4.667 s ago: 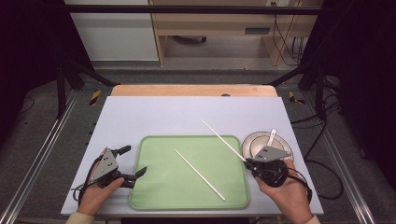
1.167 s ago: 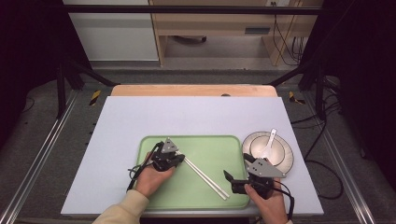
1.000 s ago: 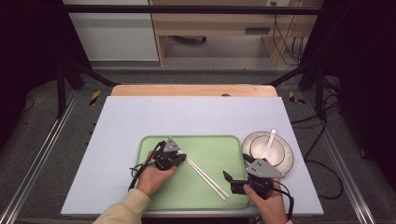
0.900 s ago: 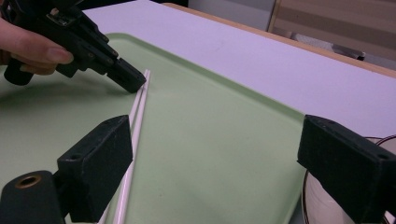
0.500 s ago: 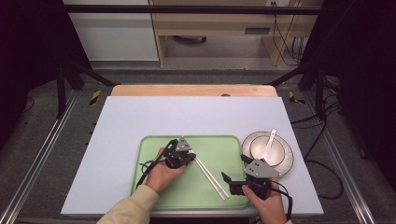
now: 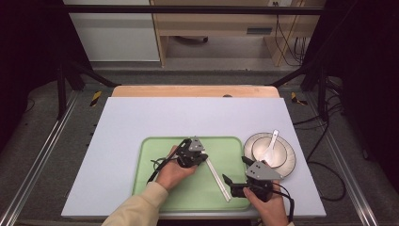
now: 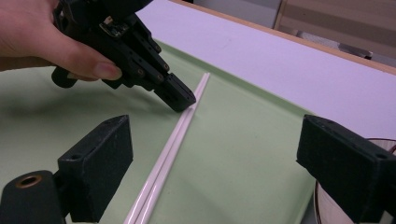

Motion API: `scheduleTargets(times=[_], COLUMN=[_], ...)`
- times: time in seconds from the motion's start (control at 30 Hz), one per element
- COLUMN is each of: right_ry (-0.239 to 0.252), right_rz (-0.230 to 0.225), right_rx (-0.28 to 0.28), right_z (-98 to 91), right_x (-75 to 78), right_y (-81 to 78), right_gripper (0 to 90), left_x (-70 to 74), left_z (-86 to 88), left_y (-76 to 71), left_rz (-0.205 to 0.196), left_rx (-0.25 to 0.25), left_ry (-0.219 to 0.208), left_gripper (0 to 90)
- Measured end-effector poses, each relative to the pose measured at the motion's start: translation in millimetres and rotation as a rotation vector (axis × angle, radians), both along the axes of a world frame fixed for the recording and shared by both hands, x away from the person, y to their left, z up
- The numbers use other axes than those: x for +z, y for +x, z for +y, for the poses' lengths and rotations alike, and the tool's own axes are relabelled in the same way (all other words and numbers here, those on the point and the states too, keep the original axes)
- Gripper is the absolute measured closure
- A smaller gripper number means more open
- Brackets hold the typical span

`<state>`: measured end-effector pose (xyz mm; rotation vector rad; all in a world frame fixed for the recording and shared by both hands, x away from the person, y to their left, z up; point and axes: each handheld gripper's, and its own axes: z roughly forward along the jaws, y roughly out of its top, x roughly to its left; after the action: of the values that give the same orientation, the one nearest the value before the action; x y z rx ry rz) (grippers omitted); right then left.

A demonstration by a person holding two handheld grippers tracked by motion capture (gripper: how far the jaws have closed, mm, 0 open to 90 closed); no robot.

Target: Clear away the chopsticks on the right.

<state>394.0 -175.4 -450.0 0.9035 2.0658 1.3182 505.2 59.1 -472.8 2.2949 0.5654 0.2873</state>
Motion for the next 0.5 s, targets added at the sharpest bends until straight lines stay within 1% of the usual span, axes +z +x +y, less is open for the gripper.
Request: scheduleTargets(times=[0.03, 0.07, 0.1, 0.13, 0.17, 0.33, 0.37, 0.43, 0.5], right_ry=[-0.001, -0.001, 0.0, 0.0, 0.0, 0.005, 0.005, 0.006, 0.005], right_rz=[0.0, 0.0, 0.0, 0.001, 0.0, -0.001, 0.0, 0.002, 0.003], right_rx=[-0.002, -0.002, -0.002, -0.003, -0.003, -0.003, -0.003, -0.003, -0.002], right_z=[0.2, 0.3, 0.4, 0.5, 0.5, -0.4, -0.5, -0.6, -0.5], right_x=[-0.1, -0.2, -0.2, -0.1, -0.1, -0.1, -0.1, -0.1, -0.1], right_y=[-0.1, -0.2, -0.2, -0.4, -0.5, 0.0, 0.0, -0.2, -0.2], right_gripper=[10.6, 10.6, 10.6, 10.6, 10.6, 10.8, 10.8, 10.8, 10.8], left_x=[-0.2, -0.6, -0.5, -0.7, -0.4, 0.2, 0.3, 0.7, 0.8], left_z=[-1.8, -4.1, -5.1, -7.6, -8.8, -16.5, -17.3, -16.4, -13.0], left_y=[0.6, 0.6, 1.4, 1.7, 2.4, 4.9, 5.3, 7.0, 11.0], left_rz=[0.0, 0.004, 0.0, 0.005, 0.002, 0.001, -0.005, -0.009, -0.011], left_rx=[-0.01, -0.011, -0.02, -0.025, -0.033, -0.063, -0.067, -0.062, -0.041], left_ry=[0.005, -0.001, 0.005, 0.0, 0.006, 0.009, 0.011, 0.003, -0.01], left_gripper=[89.8, 89.8, 89.8, 89.8, 89.8, 89.8, 89.8, 89.8, 89.8])
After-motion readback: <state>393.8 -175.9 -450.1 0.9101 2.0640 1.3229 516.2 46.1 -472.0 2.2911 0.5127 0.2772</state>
